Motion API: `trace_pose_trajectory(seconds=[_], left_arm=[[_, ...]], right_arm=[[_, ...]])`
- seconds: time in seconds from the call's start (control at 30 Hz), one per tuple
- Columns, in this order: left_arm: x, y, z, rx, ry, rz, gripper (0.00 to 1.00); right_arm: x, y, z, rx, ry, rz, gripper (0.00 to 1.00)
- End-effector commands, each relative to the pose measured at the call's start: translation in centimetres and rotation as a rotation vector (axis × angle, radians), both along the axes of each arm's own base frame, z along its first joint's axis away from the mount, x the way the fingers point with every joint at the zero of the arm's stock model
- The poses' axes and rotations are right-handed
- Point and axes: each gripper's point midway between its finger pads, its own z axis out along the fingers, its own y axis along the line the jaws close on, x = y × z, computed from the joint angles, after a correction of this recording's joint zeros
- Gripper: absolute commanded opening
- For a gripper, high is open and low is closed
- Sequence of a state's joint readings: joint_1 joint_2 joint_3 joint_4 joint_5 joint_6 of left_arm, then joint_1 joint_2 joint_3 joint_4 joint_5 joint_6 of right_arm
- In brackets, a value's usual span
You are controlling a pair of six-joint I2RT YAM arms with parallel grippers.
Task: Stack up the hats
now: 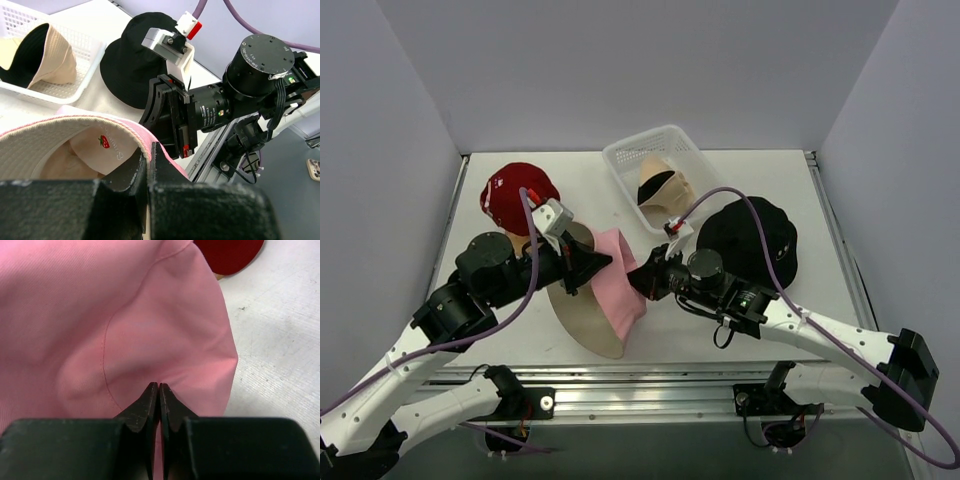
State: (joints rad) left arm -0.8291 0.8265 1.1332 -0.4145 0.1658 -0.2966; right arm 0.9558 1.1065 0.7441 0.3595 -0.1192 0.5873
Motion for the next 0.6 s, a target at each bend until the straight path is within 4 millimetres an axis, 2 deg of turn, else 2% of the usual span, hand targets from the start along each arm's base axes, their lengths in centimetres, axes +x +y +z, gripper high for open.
trace_pose_trajectory(seconds=[0.0, 0.1, 0.17, 0.27, 0.47, 0.57], left_arm=[[0.2, 0.8, 2.5, -0.054, -0.096, 0.028, 0.02], [0.0, 1.4, 1.9, -0.040, -0.100, 0.033, 0.02], [-0.2, 1.9, 1.0, -0.020, -0.103, 0.040, 0.02], [-0.5, 2.5, -0.2, 0.003, -0.109, 0.042, 0.02], [-0.8, 3.0, -0.7, 0.008, -0.111, 0.048, 0.02], [-0.6, 2.9, -0.9, 0.007, -0.106, 0.054, 0.02]], right_arm=[[0.6, 0.0, 2.5, 0.091, -0.041, -0.042, 0.00], [1.3, -1.5, 3.8, 0.092, -0.074, -0.113, 0.00], [2.4, -4.0, 5.2, 0.083, -0.111, -0.230, 0.00], [3.0, -6.6, 6.7, 0.091, -0.145, -0.317, 0.00], [3.5, -9.5, 8.1, 0.146, -0.170, -0.382, 0.00], [3.0, -10.3, 10.3, 0.206, -0.225, -0.366, 0.00]])
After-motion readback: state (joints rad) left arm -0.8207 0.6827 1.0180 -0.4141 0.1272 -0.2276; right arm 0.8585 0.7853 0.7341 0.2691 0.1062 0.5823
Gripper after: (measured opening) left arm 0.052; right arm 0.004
